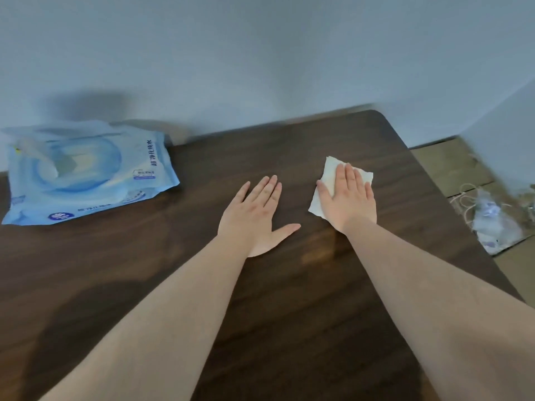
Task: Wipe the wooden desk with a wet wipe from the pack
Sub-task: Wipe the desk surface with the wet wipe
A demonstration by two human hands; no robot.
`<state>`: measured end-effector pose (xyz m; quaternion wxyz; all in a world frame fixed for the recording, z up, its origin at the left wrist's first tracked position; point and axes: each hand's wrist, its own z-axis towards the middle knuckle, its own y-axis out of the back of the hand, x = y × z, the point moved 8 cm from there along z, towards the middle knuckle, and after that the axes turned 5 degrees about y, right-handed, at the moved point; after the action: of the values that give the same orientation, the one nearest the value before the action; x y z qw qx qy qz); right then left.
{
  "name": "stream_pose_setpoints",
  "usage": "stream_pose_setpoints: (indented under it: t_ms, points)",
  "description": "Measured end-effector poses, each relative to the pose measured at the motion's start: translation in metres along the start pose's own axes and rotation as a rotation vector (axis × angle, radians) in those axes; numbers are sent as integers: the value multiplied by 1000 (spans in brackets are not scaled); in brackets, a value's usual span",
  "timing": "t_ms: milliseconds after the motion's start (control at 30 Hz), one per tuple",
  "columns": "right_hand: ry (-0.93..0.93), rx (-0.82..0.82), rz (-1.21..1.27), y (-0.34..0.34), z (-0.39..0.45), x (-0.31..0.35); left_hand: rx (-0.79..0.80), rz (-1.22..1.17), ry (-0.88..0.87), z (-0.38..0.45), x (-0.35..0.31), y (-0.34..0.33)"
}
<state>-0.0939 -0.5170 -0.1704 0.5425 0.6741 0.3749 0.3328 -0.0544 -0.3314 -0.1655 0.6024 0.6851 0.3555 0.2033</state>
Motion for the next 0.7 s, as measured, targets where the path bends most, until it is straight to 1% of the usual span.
stream_pose_setpoints:
  t_ms: [200,367,567,700]
  points:
    - [-108,-5,7,14,36,-77,-44,38,6,4,1,0]
    - [-184,-10,52,17,47,-117,-30,38,23,6,4,-2]
    - [-295,-1,104,10,38,-140,-39,29,22,2,-3,-3]
    - [-343,17,105,9,22,-138,-37,32,18,4,1,-1]
